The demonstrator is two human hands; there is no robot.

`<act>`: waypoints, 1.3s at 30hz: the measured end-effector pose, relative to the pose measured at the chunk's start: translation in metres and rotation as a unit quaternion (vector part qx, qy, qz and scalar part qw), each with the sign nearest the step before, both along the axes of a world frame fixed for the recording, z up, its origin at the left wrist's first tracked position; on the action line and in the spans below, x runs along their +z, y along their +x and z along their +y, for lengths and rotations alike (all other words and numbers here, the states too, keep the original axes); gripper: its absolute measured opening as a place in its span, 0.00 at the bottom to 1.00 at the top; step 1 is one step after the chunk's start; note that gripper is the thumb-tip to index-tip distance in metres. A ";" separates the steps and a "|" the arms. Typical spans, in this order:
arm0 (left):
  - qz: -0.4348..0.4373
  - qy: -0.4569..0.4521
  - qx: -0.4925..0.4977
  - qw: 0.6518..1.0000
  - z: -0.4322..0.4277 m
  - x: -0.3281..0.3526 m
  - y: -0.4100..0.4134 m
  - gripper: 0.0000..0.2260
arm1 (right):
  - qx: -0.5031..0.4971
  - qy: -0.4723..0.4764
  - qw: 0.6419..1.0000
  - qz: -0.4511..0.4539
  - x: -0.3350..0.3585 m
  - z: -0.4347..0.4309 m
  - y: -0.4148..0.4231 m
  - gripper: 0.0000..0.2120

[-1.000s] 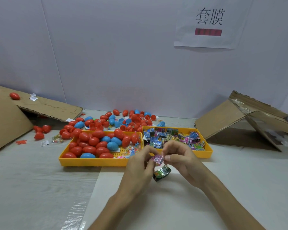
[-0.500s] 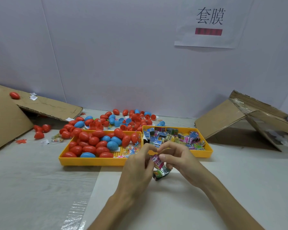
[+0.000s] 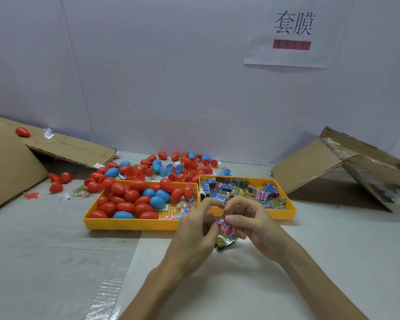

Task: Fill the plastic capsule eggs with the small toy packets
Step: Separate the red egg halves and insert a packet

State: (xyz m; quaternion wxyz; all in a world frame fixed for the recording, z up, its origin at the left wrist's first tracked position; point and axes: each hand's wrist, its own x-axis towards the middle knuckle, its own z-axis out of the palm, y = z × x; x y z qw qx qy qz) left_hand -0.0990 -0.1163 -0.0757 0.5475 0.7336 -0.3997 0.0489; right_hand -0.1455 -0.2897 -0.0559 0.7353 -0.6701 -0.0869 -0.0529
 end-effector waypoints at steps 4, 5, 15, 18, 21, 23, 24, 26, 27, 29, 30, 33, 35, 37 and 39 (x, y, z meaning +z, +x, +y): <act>0.049 -0.004 -0.044 0.998 0.001 0.003 -0.003 0.13 | -0.005 -0.001 1.000 0.003 0.002 -0.002 0.000 0.05; 0.057 -0.003 -0.049 0.997 0.002 0.004 -0.004 0.12 | -0.008 -0.001 1.000 0.006 0.002 -0.003 -0.001 0.04; -0.004 0.172 0.429 0.887 0.032 0.014 0.025 0.13 | -0.033 0.010 0.999 0.012 0.006 -0.008 -0.003 0.08; 0.026 0.235 0.472 0.849 0.044 0.015 0.033 0.16 | -0.058 -0.004 0.998 0.018 0.006 -0.007 -0.002 0.08; 0.029 0.240 0.472 0.848 0.046 0.015 0.033 0.14 | -0.061 -0.003 0.998 0.023 0.006 -0.007 -0.002 0.07; 0.028 0.233 0.469 0.851 0.045 0.015 0.032 0.13 | -0.057 0.002 0.998 0.024 0.006 -0.007 -0.003 0.06; 0.027 0.221 0.469 0.855 0.044 0.015 0.032 0.13 | -0.057 0.006 0.998 0.023 0.007 -0.007 -0.003 0.06; 0.030 0.186 0.464 0.865 0.045 0.014 0.033 0.13 | -0.061 0.015 0.998 0.021 0.008 -0.006 -0.003 0.07; 0.032 0.175 0.462 0.869 0.045 0.013 0.034 0.13 | -0.063 0.016 0.998 0.021 0.009 -0.006 -0.003 0.07; 0.025 0.180 0.462 0.868 0.045 0.013 0.035 0.10 | -0.068 0.015 0.997 0.024 0.009 -0.005 -0.003 0.07; 0.019 0.191 0.462 0.866 0.045 0.012 0.034 0.09 | -0.071 0.013 0.997 0.025 0.010 -0.005 -0.003 0.07; 0.010 0.215 0.455 0.864 0.044 0.011 0.032 0.08 | -0.067 0.011 0.997 0.029 0.009 -0.006 -0.003 0.07; 0.016 0.211 0.446 0.870 0.044 0.010 0.033 0.09 | -0.059 0.009 0.998 0.031 0.009 -0.005 -0.003 0.07; 0.015 0.187 0.435 0.881 0.043 0.010 0.035 0.08 | -0.054 0.011 0.998 0.035 0.011 -0.004 -0.004 0.08; -0.004 0.113 0.404 0.908 0.041 0.011 0.035 0.06 | -0.049 0.020 0.998 0.038 0.012 -0.003 -0.005 0.11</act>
